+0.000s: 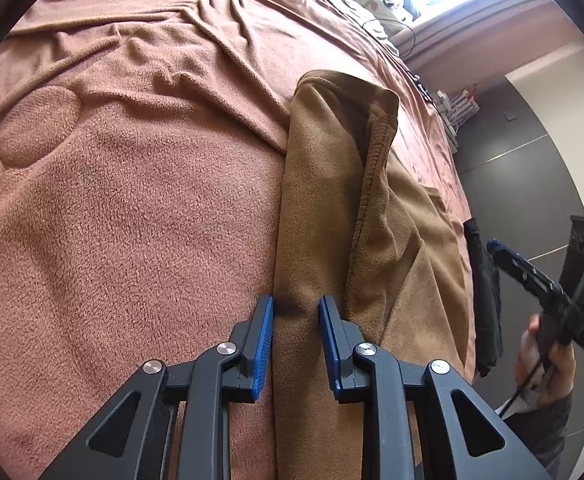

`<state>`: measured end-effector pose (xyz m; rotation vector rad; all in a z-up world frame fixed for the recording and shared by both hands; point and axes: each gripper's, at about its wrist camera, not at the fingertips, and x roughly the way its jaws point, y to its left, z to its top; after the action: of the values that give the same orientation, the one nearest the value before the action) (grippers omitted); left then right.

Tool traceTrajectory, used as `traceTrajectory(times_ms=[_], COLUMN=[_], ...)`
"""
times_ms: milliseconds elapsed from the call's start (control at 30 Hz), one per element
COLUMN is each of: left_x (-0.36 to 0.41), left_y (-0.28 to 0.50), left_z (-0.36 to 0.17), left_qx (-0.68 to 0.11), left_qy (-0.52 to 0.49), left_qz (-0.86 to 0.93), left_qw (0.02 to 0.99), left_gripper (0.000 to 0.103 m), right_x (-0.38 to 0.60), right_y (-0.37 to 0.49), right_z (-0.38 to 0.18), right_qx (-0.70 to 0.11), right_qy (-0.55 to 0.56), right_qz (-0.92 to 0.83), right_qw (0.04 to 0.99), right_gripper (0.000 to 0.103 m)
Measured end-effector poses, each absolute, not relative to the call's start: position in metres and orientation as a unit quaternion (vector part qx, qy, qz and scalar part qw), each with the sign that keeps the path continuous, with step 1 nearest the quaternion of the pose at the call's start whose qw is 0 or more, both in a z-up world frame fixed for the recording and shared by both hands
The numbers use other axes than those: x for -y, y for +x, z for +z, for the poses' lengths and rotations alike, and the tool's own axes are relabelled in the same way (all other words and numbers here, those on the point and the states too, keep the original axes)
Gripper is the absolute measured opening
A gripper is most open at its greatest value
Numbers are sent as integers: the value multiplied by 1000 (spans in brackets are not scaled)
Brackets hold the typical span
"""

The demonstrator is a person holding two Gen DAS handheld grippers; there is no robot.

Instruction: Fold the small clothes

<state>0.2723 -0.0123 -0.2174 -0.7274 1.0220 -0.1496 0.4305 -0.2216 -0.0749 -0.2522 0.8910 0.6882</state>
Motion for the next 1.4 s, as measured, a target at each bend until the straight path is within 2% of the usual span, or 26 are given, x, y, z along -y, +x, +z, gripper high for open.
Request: traceTrajectory(times_ms=[133,300,467,600,667,1033,1100,1167,1233,1400], left_x=[10,9,6,2,0,-6,-7,-8,-8,-8], left_y=[271,269,267,266,265,264,266,266,266,268], left_z=[-218,-217,-216,-218,-218,-222,-222,-223,-223,-223], left_qx=[-476,-472,-468,-466,-464,-466,-467,-467,-468,-469], left_qy=[-345,-348,-358,-375,-380,-394,-395,-397,-396,-395], left_qz=[-73,-80,-86,-93,-95,-100,-100,-100,-100,-99], left_qw=[806,806,803,796,795,786,785,784,783,784], left_gripper=[15,8,7,7,7,7,7,7,7,7], right_x=[207,191,170,153,145,119,113,110,110,124], right_y=[403,378,364,359,357,358,357,356,357,365], right_z=[-73,-73,-81,-91,-97,-128,-134,-134,-131,-110], right_qx=[-404,-397,-409,-417,-422,-435,-430,-423,-421,-406], right_qy=[-181,-223,-264,-295,-307,-347,-357,-366,-363,-331], right_qz=[353,385,406,411,414,412,408,404,405,405], right_qw=[824,803,774,755,746,721,722,724,726,749], right_gripper=[61,60,46,43,38,38,33,14,6,4])
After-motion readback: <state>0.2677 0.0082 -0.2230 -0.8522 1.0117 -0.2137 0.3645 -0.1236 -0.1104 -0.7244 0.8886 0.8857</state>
